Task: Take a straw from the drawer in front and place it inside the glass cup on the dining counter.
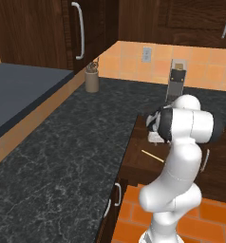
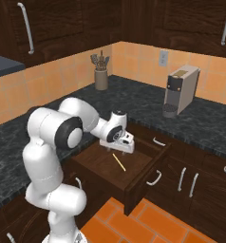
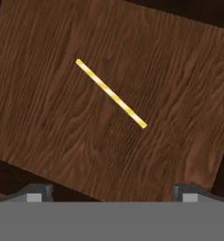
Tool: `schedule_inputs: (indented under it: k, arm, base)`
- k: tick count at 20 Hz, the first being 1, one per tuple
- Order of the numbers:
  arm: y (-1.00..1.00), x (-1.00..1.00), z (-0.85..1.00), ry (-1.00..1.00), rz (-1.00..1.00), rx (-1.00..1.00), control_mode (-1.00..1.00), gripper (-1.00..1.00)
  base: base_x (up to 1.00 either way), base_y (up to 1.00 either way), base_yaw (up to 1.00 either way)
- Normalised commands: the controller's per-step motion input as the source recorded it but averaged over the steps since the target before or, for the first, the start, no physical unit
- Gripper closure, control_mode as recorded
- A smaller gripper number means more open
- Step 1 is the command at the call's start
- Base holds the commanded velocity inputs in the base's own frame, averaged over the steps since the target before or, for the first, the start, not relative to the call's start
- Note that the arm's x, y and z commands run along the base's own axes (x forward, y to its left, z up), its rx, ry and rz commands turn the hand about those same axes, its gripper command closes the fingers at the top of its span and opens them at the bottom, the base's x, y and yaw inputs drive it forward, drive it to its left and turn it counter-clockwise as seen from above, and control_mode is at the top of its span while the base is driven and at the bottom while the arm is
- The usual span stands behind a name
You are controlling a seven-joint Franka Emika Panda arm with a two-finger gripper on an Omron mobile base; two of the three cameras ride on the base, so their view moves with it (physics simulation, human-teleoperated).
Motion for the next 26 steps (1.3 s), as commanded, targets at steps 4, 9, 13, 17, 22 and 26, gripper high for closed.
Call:
schedule_inputs:
  k: [4, 9, 13, 17, 22, 26]
  arm:
    - [0.28, 0.37, -0.46, 0.05, 0.26, 0.00, -1.00, -1.00]
    - [0.06, 0.64, -0.23, 0.00, 0.15, 0.00, -1.00, -1.00]
    - [0.00, 0.46, -0.40, 0.05, 0.08, -0.01, -1.00, -1.00]
    - [0.00, 0.27, -0.64, 0.06, 0.07, -0.03, -1.00, -1.00]
    - [0.00, 0.25, -0.49, 0.03, 0.07, -0.01, -1.00, -1.00]
    - [0.00, 0.16, -0.42, 0.01, 0.07, 0.00, -1.00, -1.00]
  base:
    - [0.00, 0.00, 0.00]
    - [0.00, 0.00, 0.00]
    - [0.00, 0.00, 0.00]
    - [0.00, 0.00, 0.00]
    - [0.00, 0.00, 0.00]
    - [0.00, 0.00, 0.00]
